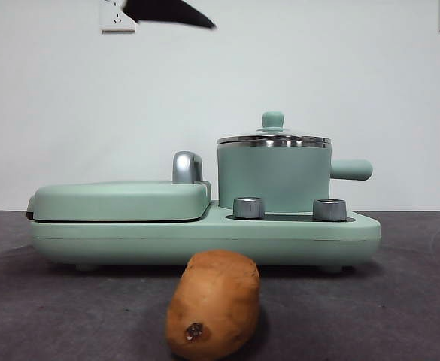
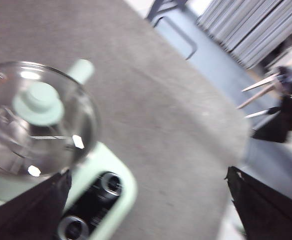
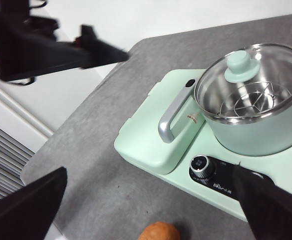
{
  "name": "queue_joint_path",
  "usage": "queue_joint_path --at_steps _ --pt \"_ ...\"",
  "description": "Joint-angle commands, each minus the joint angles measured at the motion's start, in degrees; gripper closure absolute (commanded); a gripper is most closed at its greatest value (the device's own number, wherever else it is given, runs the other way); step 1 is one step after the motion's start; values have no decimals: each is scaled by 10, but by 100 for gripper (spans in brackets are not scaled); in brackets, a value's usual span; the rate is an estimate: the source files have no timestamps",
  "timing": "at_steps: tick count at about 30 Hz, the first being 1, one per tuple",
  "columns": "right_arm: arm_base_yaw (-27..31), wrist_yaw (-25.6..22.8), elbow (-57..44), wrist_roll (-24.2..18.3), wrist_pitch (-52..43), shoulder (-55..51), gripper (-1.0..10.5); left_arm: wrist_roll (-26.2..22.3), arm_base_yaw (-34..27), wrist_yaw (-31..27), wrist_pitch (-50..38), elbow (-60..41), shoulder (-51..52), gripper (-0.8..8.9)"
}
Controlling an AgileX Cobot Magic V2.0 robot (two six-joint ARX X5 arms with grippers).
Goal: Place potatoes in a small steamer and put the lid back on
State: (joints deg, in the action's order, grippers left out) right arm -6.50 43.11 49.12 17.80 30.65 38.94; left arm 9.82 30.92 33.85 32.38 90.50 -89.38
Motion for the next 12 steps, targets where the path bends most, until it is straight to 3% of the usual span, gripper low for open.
queue_joint_path --at_steps 1,12 --pt "-2 -1 10 -5 -4 3 360 -38 15 -47 15 63 -58 310" --pt "-2 -12 10 -8 -3 3 360 -62 53 -209 46 260 -252 316"
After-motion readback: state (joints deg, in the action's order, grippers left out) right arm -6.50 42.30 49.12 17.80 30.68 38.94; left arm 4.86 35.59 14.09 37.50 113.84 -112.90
